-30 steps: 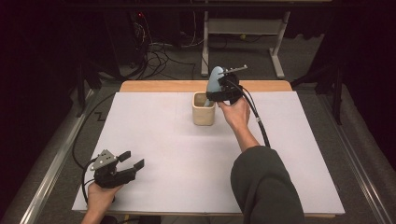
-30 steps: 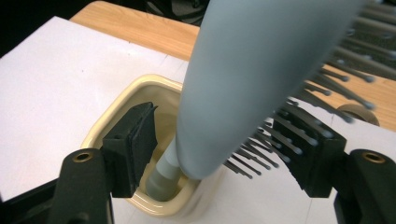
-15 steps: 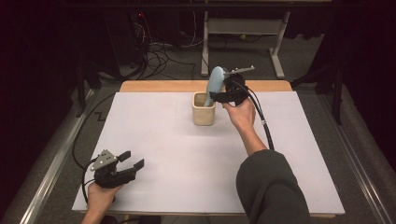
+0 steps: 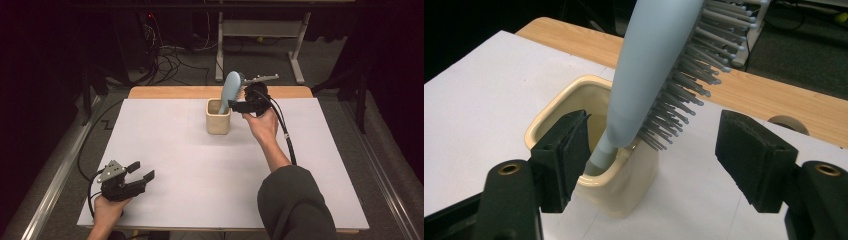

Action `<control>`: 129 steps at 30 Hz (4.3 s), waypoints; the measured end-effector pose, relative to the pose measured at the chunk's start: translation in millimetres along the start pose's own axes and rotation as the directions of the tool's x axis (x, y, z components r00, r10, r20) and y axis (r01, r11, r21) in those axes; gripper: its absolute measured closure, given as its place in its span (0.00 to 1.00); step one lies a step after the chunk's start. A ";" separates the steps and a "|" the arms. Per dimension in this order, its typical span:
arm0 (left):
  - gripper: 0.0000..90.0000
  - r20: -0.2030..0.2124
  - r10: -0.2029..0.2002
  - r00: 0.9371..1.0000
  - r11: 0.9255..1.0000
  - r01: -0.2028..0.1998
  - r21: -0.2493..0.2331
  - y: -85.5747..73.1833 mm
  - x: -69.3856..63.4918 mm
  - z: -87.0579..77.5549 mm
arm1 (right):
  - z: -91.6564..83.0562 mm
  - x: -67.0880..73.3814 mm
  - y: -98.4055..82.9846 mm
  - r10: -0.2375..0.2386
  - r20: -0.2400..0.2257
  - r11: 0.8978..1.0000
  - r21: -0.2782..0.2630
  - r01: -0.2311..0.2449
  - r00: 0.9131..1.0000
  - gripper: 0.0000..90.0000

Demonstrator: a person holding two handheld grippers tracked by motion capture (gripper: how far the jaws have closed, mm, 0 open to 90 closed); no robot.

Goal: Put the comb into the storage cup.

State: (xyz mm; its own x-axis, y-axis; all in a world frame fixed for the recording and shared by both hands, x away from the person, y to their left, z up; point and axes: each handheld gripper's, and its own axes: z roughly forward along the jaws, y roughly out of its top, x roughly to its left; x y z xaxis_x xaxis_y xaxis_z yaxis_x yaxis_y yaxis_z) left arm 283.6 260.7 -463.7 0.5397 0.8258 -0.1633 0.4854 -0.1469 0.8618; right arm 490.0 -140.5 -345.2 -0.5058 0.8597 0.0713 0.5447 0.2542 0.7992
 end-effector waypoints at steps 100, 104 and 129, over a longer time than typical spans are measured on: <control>0.36 -0.017 -0.028 0.999 1.000 0.028 -0.004 -2.1 4.1 -1.4 | -77.6 -40.8 -56.4 0.009 0.002 0.996 -0.089 -0.009 1.000 0.36; 0.36 -0.016 -0.028 0.999 1.000 0.027 -0.003 -2.1 4.0 -1.4 | -80.4 -42.3 -58.2 0.014 0.003 0.996 -0.093 -0.013 1.000 0.36; 0.36 -0.019 -0.028 0.999 1.000 0.028 -0.010 -2.1 3.7 -1.8 | -89.9 -51.7 -78.3 0.036 0.001 0.994 -0.102 -0.036 0.999 0.36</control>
State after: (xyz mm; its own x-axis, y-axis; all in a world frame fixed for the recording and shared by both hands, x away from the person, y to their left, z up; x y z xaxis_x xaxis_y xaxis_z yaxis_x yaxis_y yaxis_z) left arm 283.3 265.1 -465.3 0.5128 0.8397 -0.1784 0.4933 -0.1181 0.8618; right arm 413.3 -244.7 -357.9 -0.4853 0.8686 0.0999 0.4917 0.1766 0.8527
